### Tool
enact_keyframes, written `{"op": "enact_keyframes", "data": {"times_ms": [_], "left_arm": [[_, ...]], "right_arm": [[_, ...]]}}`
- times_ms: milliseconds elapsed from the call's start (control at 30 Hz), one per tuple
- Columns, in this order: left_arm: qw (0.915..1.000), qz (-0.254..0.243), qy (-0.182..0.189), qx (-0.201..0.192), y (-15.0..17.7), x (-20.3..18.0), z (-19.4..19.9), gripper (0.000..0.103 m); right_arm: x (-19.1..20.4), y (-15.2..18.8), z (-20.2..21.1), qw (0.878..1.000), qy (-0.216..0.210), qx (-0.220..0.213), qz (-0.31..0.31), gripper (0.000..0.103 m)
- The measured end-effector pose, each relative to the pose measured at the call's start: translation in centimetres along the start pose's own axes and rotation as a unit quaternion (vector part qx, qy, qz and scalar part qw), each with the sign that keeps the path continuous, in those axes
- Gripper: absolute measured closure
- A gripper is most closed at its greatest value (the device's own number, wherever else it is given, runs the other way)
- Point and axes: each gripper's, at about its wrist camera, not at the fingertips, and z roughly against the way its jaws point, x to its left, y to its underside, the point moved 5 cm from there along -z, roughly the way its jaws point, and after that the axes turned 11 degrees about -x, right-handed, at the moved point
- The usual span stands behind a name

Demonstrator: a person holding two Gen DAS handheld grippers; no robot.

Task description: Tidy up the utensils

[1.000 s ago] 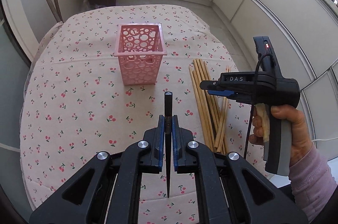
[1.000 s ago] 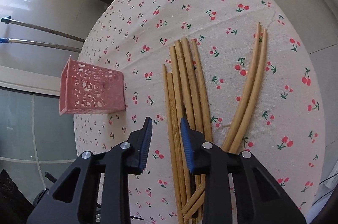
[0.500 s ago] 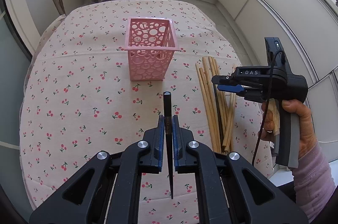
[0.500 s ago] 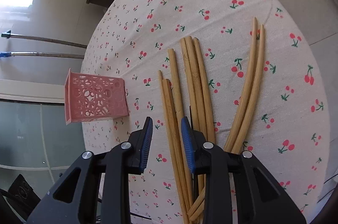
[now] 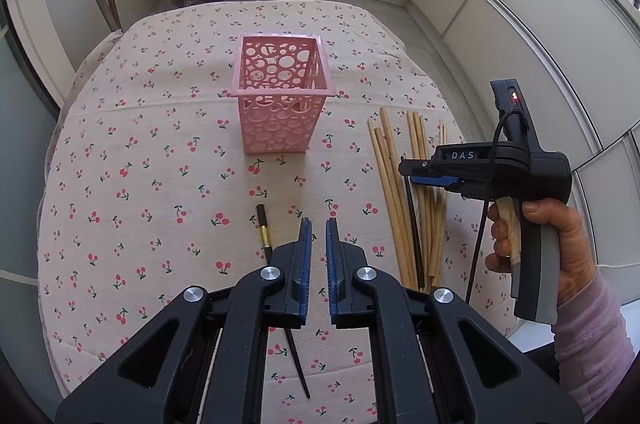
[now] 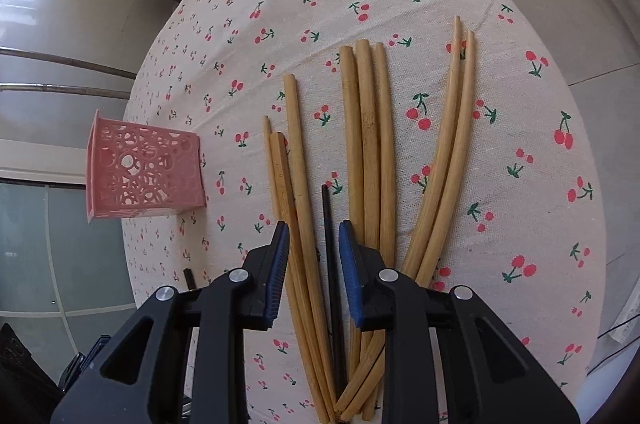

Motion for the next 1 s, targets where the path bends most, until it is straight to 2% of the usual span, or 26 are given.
{"op": "enact_keyframes", "data": {"times_ms": [133, 267, 333, 367, 467, 500, 533, 567, 633, 733, 800, 867, 900, 933, 1000], "left_arm": [[0.9998, 0.010, -0.017, 0.010, 0.1, 0.9, -0.5, 0.096], [0.9983, 0.030, -0.043, 0.027, 0.3, 2.4, -1.2, 0.096], [0.9973, 0.035, -0.056, 0.030, 0.3, 3.1, -1.5, 0.094], [0.9968, 0.038, -0.063, 0.032, 0.3, 3.5, -1.7, 0.093], [0.9950, 0.047, -0.073, 0.049, 0.6, 4.4, -2.7, 0.086], [0.9943, 0.052, -0.073, 0.058, 0.8, 4.7, -3.3, 0.081], [0.9933, 0.058, -0.072, 0.069, 1.0, 5.0, -4.0, 0.071], [0.9920, 0.065, -0.070, 0.083, 1.4, 5.1, -4.9, 0.067], [0.9894, 0.070, -0.079, 0.100, 1.9, 5.4, -6.5, 0.065], [0.9853, 0.054, -0.122, 0.107, 2.3, 5.5, -8.6, 0.065], [0.9836, 0.051, -0.125, 0.119, 2.8, 5.2, -9.6, 0.065], [0.9823, 0.019, -0.151, 0.109, 2.9, 4.6, -9.9, 0.064], [0.9826, 0.008, -0.156, 0.100, 2.9, 4.2, -9.9, 0.071], [0.9841, 0.003, -0.148, 0.098, 3.0, 3.8, -9.9, 0.087], [0.9829, -0.025, -0.158, 0.092, 3.1, 2.8, -10.0, 0.097]], "right_arm": [[0.2, -0.1, -0.1, 1.000, 0.018, -0.010, 0.013, 0.081], [1.1, -0.1, -0.4, 0.997, 0.058, -0.023, 0.050, 0.087], [1.4, 0.0, -0.5, 0.993, 0.086, -0.029, 0.074, 0.098], [1.5, 0.2, -0.5, 0.992, 0.091, -0.033, 0.081, 0.099], [1.7, 0.3, -0.6, 0.989, 0.098, -0.039, 0.099, 0.099], [1.9, 0.3, -0.6, 0.988, 0.100, -0.042, 0.107, 0.098], [2.1, 0.5, -0.7, 0.987, 0.103, -0.044, 0.118, 0.098], [2.3, 0.6, -0.8, 0.985, 0.105, -0.044, 0.133, 0.098], [2.6, 0.8, -0.8, 0.981, 0.114, -0.051, 0.151, 0.098], [3.0, 1.1, -0.8, 0.977, 0.119, -0.057, 0.165, 0.098], [3.2, 1.3, -0.7, 0.978, 0.111, -0.058, 0.166, 0.098], [3.5, 1.5, -0.3, 0.978, 0.098, -0.063, 0.170, 0.098], [3.7, 1.6, 0.2, 0.978, 0.093, -0.070, 0.174, 0.098], [4.0, 1.6, 0.8, 0.977, 0.089, -0.077, 0.176, 0.098], [4.5, 1.7, 2.1, 0.976, 0.076, -0.091, 0.180, 0.099]]}}
